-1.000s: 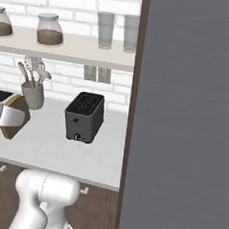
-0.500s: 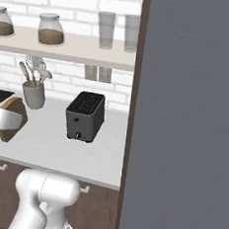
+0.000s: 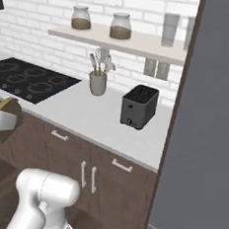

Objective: Start the toaster. Once the lever pops up, take the bread to the plate on the dining counter.

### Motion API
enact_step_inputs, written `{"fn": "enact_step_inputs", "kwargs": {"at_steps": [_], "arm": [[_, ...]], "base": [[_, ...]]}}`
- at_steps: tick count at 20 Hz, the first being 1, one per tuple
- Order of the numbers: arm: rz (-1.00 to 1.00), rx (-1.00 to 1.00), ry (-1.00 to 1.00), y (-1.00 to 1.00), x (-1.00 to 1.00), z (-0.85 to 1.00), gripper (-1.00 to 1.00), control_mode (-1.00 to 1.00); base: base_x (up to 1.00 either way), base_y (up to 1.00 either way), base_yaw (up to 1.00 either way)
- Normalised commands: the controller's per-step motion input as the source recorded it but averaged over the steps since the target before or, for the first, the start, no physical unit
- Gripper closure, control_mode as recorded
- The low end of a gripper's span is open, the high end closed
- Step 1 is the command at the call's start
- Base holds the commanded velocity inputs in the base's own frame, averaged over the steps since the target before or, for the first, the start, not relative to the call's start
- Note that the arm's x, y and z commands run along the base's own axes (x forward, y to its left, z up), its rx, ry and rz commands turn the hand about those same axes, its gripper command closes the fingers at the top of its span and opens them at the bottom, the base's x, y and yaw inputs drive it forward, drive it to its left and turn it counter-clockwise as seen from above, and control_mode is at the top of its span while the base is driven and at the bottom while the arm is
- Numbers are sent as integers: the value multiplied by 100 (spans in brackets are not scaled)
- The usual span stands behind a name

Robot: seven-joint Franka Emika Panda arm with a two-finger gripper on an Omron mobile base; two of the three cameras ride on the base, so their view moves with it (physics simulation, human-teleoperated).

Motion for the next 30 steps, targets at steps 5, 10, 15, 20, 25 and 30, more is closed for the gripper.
{"fn": "enact_step_inputs", "kwargs": {"at_steps": [5,10,15,20,25,30], "arm": [[0,0,0,0,0,0,100,100],[0,0,0,0,0,0,100,100],[0,0,0,0,0,0,100,100],[0,0,0,0,0,0,100,100],[0,0,0,0,0,0,100,100],[0,0,0,0,0,0,100,100]], "base": [[-44,0,99],[-31,0,100],[-23,0,100],[-21,0,100],[-21,0,100],[-18,0,100]]}}
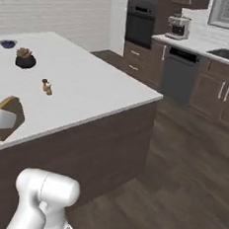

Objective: Start the toaster. Once the lever pops up, take the bread to the plate on the dining counter.

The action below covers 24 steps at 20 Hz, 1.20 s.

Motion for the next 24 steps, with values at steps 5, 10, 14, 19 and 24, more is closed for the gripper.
{"fn": "enact_step_inputs", "kwargs": {"at_steps": [5,10,14,19,24], "arm": [[0,0,0,0,0,0,100,100],[0,0,0,0,0,0,100,100],[0,0,0,0,0,0,100,100],[0,0,0,0,0,0,100,100],[0,0,0,0,0,0,100,100]], "base": [[-12,0,100],[-5,29,88],[0,95,12],[2,100,-1],[28,100,-4]]}}
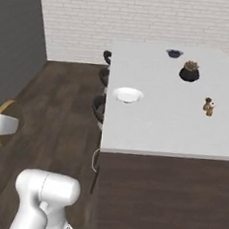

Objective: Start the toaster. Once the lever pops up, take the bread to the plate on the dining counter.

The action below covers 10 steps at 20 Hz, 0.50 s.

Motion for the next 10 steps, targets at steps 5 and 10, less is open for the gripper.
{"fn": "enact_step_inputs", "kwargs": {"at_steps": [5,10], "arm": [[0,0,0,0,0,0,100,100],[0,0,0,0,0,0,100,100]], "base": [[63,100,-3],[97,100,-17]]}}
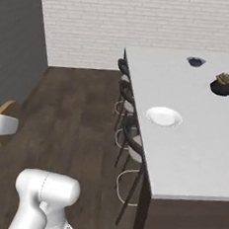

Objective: Start the toaster. Once the lever pops up, take the bread to the plate on the dining counter.

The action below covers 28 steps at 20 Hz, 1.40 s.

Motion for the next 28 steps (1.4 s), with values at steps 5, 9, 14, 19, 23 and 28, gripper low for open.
{"fn": "enact_step_inputs", "kwargs": {"at_steps": [5,9,14,19,23,28], "arm": [[0,0,0,0,0,0,100,100],[0,0,0,0,0,0,100,100],[0,0,0,0,0,0,100,100],[0,0,0,0,0,0,100,100],[0,0,0,0,0,0,100,100],[0,0,0,0,0,0,100,100]], "base": [[86,100,-43],[58,69,-67],[63,59,-77],[71,65,-73],[62,59,-69],[62,41,-69]]}}
